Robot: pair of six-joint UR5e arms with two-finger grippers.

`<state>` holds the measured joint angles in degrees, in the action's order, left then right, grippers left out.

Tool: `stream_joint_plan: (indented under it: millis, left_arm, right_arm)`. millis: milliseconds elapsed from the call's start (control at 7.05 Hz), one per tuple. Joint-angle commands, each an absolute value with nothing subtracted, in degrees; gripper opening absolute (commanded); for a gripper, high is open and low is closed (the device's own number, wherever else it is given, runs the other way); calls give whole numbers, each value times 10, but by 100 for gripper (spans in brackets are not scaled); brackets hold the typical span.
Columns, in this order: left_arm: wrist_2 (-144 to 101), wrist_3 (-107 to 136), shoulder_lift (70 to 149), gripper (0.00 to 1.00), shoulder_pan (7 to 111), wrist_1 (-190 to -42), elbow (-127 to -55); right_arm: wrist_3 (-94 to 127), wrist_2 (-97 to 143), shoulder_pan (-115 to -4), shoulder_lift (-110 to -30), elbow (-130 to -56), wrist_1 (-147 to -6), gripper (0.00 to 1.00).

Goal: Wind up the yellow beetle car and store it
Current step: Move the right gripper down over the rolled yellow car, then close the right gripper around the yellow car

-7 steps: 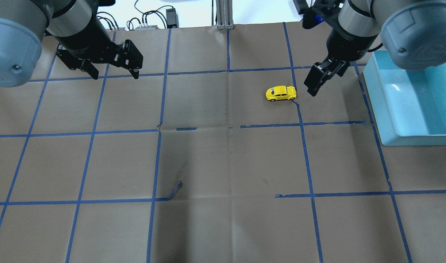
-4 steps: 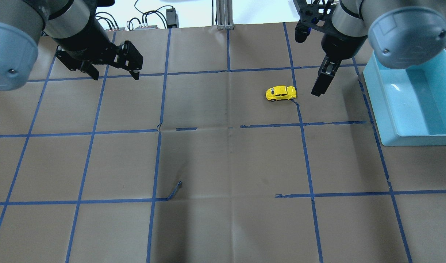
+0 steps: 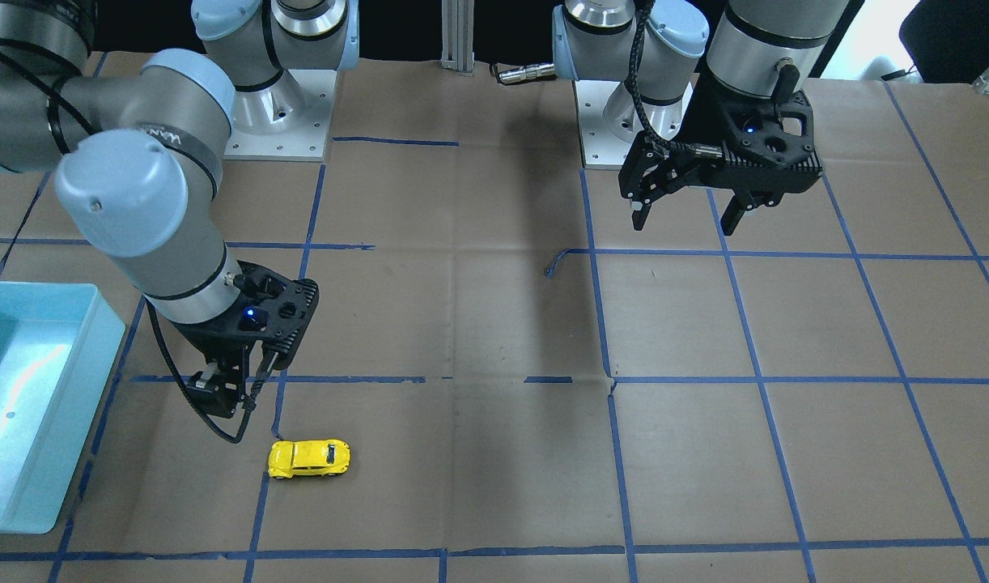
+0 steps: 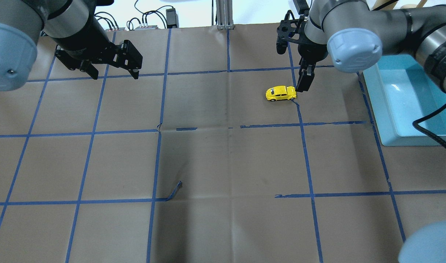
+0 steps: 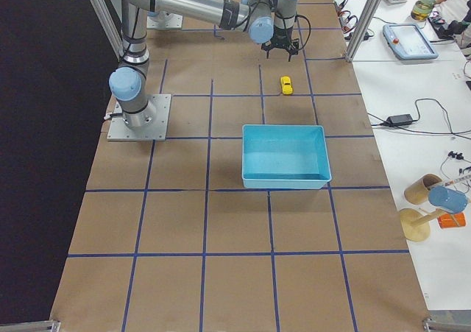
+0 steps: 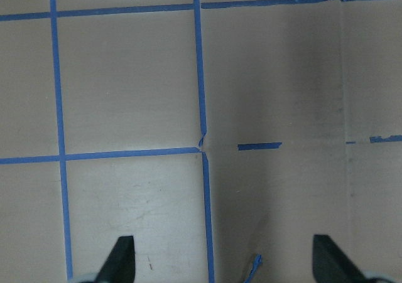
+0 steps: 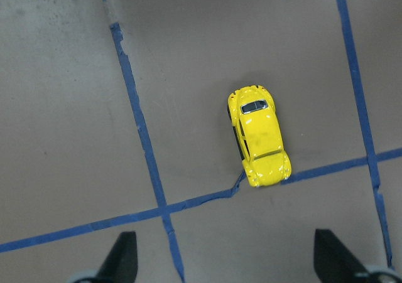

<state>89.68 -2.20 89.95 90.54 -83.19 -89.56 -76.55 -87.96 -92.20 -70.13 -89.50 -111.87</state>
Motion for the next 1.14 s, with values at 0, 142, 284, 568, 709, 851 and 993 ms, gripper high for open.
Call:
stream_joint_plan:
  millis: [0, 142, 284, 568, 709, 851, 993]
  left_arm:
    - [897, -22, 902, 99, 905, -831, -896]
    - [896, -22, 900, 99, 905, -831, -896]
    - [898, -22, 901, 99, 905, -831, -896]
    - [899, -22, 898, 99, 906, -831, -896]
    - [896, -22, 899, 99, 906, -831, -896]
    - [896, -23, 901, 99, 906, -831, -896]
    - [896, -24, 909, 99, 906, -828, -893]
  right_arm:
    - [-863, -877, -925, -646, -891, -1183, 100]
    - [-910, -877, -925, -623, -891, -1215, 100]
    - [-918, -876, -926, -599, -891, -1236, 100]
    - [-918, -877, -934, -575, -892, -1241, 100]
    - [-910, -877, -937, -567, -894, -1263, 100]
    - [-908, -878, -938, -554, -892, -1264, 100]
    - [-908, -882, -938, -551, -891, -1265, 100]
